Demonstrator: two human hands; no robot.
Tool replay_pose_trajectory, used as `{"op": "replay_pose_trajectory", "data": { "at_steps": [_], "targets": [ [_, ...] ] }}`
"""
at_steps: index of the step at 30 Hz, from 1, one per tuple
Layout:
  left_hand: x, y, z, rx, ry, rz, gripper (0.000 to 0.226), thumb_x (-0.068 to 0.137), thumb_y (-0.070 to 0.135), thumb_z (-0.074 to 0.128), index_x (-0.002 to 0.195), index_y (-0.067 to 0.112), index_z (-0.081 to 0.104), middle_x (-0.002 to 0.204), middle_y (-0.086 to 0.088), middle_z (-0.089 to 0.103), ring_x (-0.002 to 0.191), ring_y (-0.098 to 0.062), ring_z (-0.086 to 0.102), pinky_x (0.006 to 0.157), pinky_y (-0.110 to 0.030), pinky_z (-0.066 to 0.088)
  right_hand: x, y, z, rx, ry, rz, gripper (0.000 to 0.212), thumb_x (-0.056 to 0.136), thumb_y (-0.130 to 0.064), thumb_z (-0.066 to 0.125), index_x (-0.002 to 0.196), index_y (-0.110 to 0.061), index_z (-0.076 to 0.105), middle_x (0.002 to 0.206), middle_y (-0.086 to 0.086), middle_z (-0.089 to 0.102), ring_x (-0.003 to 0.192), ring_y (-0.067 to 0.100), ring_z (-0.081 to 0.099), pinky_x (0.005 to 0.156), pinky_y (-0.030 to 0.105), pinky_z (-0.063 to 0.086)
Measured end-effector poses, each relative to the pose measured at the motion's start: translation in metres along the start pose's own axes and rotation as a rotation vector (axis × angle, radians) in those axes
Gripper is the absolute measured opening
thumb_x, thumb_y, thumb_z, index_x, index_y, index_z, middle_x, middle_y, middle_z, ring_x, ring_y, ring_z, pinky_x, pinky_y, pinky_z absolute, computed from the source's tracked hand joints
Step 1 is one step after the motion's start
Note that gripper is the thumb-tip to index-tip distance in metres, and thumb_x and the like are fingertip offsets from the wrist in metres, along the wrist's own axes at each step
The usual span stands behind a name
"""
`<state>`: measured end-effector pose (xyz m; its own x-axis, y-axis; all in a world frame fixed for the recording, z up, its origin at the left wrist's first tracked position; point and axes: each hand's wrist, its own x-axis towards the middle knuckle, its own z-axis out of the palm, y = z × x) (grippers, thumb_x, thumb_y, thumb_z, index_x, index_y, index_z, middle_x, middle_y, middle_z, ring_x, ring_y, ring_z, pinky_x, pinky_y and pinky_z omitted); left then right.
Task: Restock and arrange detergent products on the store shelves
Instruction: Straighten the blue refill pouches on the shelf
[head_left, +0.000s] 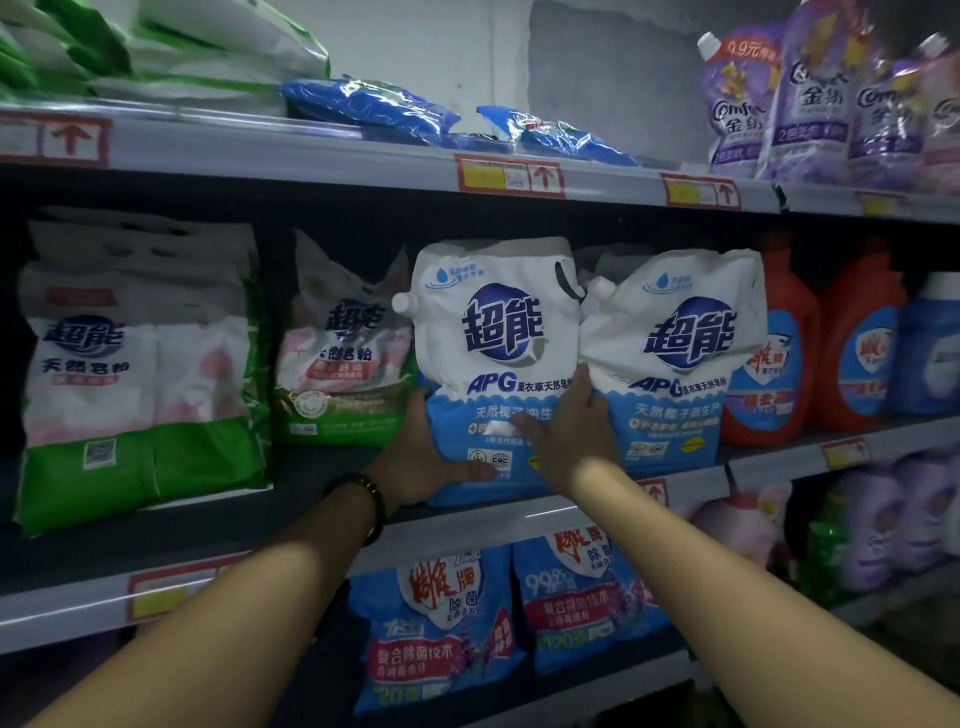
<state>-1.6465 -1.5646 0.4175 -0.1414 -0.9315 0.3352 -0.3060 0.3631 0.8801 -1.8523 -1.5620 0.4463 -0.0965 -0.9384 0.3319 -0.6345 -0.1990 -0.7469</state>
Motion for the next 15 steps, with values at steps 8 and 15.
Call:
{"op": "replay_pose_trajectory", "data": {
  "at_steps": [8, 15],
  "targets": [
    [-0.045, 0.001, -0.022, 0.544, 0.142, 0.041, 0.086, 0.082, 0.067, 0.075, 0.149, 0.035, 0.031, 0.146, 0.006, 0.056, 0.129, -0.016, 0.058, 0.109, -0.047, 0.051, -0.028, -0.031, -0.008, -0.351, 0.283, -0.16, 0.089, 0.081, -0.044, 0.084, 0.148, -0.015, 0.032, 0.138, 0.017, 0.044, 0.122, 0.039, 0.054, 0.095, 0.05, 0.054],
    [-0.128, -0.024, -0.169, 1.294, 0.49, 0.088, 0.053, 0.092, 0.061, 0.039, 0.114, 0.02, 0.063, 0.107, -0.011, 0.067, 0.094, -0.035, 0.061, 0.079, -0.044, 0.052, -0.066, -0.091, 0.058, -0.239, -0.012, -0.582, 0.038, 0.087, -0.033, 0.074, 0.119, -0.019, 0.057, 0.12, 0.005, 0.053, 0.107, 0.028, 0.055, 0.083, 0.04, 0.051]
  ]
}}
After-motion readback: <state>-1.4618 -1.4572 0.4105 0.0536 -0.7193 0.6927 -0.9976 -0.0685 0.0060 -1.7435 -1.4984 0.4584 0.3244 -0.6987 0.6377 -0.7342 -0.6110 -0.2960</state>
